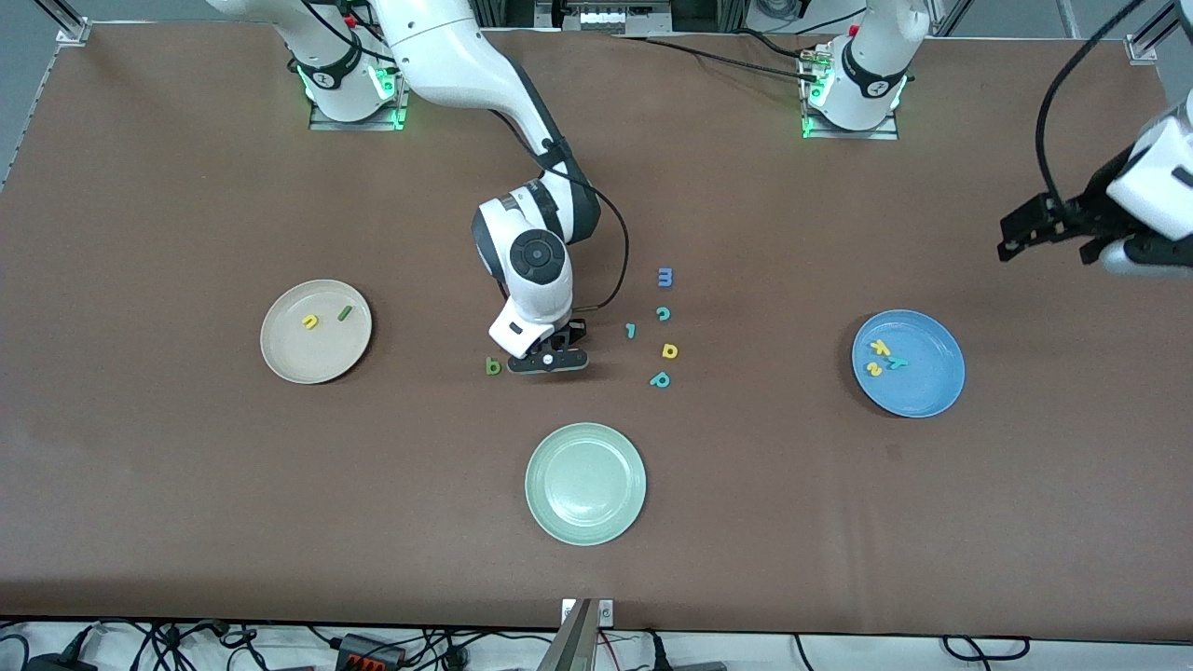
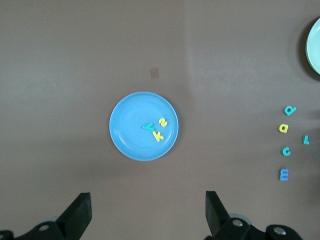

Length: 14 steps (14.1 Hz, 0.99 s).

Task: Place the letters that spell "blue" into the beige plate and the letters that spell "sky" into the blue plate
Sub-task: 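Carry the orange e to the beige plate and open the right gripper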

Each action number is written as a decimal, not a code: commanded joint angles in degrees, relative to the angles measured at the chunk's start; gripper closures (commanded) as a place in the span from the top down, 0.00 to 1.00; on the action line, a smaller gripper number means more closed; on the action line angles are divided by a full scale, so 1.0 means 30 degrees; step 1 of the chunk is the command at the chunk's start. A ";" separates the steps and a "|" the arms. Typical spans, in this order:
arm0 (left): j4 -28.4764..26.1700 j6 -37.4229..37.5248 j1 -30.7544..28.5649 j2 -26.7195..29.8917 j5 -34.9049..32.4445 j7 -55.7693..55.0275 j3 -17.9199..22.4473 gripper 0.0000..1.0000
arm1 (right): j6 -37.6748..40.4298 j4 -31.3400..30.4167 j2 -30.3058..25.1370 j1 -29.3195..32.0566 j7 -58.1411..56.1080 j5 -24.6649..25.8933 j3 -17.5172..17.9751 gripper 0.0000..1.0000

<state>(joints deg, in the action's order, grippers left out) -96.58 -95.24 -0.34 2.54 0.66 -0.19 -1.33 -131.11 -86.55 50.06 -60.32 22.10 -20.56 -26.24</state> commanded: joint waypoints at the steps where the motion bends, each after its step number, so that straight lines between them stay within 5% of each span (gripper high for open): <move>1: -0.1089 -0.0335 0.0057 0.0444 0.0306 0.0151 0.0179 1.00 | 0.0459 -0.0181 -0.0746 0.0740 -0.0569 -0.0412 -0.0041 0.22; 6: -0.0501 0.0163 0.0056 0.0206 0.0276 0.0180 0.0120 1.00 | 0.4469 -0.2112 -0.3410 0.2322 -0.2936 -0.0412 -0.1267 0.22; 14: -0.0501 0.0222 0.0144 0.0206 0.0276 0.0209 0.0091 1.00 | 0.4621 -0.8237 -0.5408 0.2441 -0.8620 -0.0294 -0.5983 0.22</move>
<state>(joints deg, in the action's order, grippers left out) -98.77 -95.23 -0.32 3.24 0.67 -0.19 -1.36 -116.66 -107.15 35.98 -52.47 -0.18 -20.58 -41.94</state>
